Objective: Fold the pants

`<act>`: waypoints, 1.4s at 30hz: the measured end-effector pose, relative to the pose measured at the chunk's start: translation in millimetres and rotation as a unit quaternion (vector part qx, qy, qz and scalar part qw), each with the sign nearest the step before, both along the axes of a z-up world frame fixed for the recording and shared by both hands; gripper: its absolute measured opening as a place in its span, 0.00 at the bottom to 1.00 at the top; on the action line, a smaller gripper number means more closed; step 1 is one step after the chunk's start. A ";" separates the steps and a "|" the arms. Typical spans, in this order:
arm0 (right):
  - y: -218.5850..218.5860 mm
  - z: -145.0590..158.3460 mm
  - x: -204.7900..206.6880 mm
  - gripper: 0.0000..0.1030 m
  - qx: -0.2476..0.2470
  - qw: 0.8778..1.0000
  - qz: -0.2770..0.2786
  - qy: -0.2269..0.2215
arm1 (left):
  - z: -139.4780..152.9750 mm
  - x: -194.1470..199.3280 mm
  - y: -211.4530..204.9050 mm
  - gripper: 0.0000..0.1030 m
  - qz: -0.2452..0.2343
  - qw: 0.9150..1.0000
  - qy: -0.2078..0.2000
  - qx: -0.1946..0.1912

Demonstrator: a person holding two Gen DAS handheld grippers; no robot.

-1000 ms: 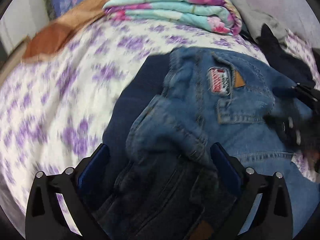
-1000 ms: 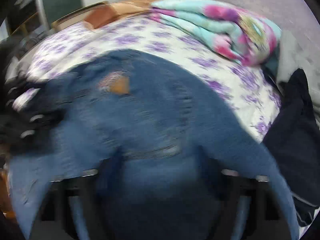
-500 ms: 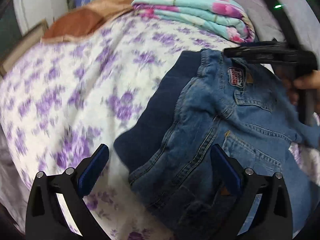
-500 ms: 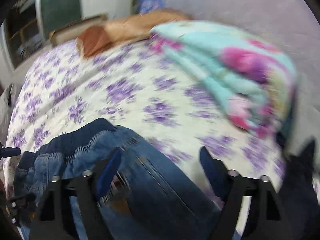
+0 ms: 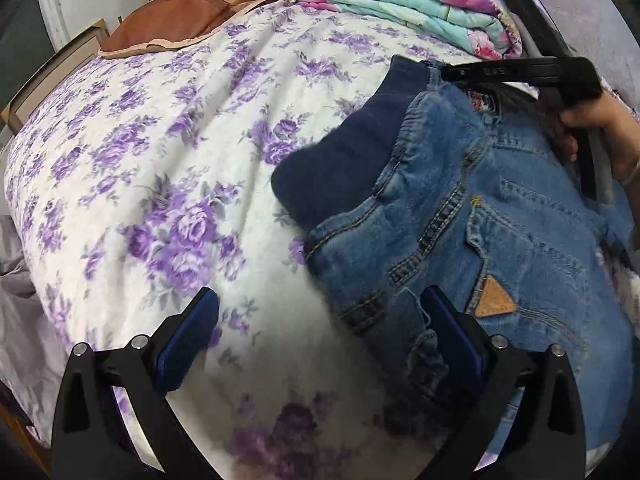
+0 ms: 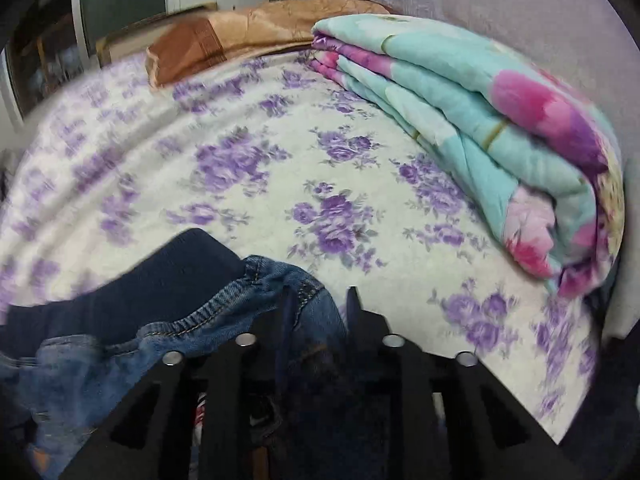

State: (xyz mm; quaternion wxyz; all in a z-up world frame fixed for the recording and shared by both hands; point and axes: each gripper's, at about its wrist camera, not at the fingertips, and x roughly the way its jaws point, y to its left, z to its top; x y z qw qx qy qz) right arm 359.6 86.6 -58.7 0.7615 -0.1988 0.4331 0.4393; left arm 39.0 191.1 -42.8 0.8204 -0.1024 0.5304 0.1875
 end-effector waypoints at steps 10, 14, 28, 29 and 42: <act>23.8 -8.2 -27.8 0.32 0.008 0.997 0.058 0.048 | -4.9 29.3 32.3 0.96 0.072 0.997 0.009 0.018; 16.9 -13.8 5.7 0.33 0.040 0.996 -0.006 0.082 | -7.6 16.7 29.7 0.96 0.080 0.996 0.009 0.048; -119.4 23.9 24.4 0.82 -0.039 0.998 -0.035 -0.028 | 53.9 129.2 -6.6 0.95 -0.183 0.981 -0.065 -0.008; -132.3 20.9 27.2 0.82 -0.046 0.998 -0.041 -0.023 | 46.9 145.8 -4.0 0.95 -0.197 0.979 -0.050 -0.005; -157.4 -13.4 34.4 0.66 -0.016 0.998 -0.042 0.045 | -3.9 223.2 1.4 0.86 -0.374 0.926 0.033 0.032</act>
